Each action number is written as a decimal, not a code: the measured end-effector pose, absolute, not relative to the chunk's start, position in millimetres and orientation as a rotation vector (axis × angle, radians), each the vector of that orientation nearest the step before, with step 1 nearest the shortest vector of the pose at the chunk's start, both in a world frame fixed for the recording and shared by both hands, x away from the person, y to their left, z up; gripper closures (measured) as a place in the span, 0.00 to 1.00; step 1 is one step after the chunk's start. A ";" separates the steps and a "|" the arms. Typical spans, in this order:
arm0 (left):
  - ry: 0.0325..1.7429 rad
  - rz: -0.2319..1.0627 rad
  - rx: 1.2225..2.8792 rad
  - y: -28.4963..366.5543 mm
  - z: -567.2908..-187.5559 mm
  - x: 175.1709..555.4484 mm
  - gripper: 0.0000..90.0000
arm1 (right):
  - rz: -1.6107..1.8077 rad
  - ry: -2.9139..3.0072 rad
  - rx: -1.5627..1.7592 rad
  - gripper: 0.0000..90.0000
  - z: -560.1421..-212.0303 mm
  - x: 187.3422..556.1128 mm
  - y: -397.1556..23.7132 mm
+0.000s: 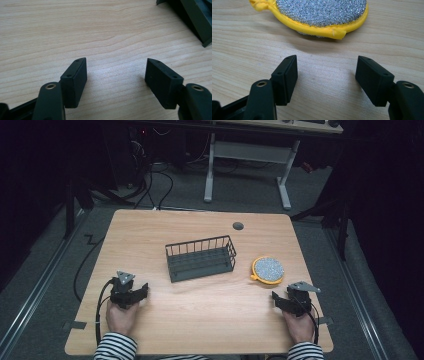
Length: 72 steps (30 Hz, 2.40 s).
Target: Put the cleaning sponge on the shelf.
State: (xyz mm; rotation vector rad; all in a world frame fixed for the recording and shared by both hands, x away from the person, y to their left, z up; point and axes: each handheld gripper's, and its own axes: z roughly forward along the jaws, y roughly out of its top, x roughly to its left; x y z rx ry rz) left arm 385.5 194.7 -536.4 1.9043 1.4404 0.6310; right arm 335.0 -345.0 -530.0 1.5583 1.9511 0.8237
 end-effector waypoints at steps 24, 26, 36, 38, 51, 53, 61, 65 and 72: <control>1.436 0.625 1.911 193.4 -536.4 385.3 0.35 | 0.941 1.991 1.561 0.49 -484.8 347.2 -348.3; 1.436 0.625 1.911 193.4 -536.4 385.3 0.35 | 0.935 1.977 1.564 0.48 -480.7 353.6 -351.5; 1.439 0.628 1.908 193.1 -536.5 386.0 0.35 | 0.885 1.976 1.582 0.48 -473.5 401.7 -358.2; 1.440 0.628 1.909 193.0 -536.5 386.2 0.35 | 0.875 1.980 1.616 0.48 -475.4 408.7 -360.4; 1.442 0.630 1.906 192.3 -536.6 387.1 0.35 | 0.822 2.022 1.754 0.49 -481.2 443.8 -369.0; 1.442 0.630 1.906 192.3 -536.6 387.1 0.35 | 0.835 2.025 1.778 0.50 -480.8 450.3 -371.1; 1.441 0.629 1.907 192.2 -536.6 387.1 0.35 | 0.825 2.062 1.864 0.51 -489.4 455.2 -378.2; 1.441 0.629 1.907 192.2 -536.6 387.0 0.35 | 0.821 2.090 1.894 0.55 -494.1 459.1 -378.1; 1.438 0.628 1.909 192.1 -536.6 387.0 0.35 | 0.818 2.135 1.880 0.68 -496.5 459.8 -376.5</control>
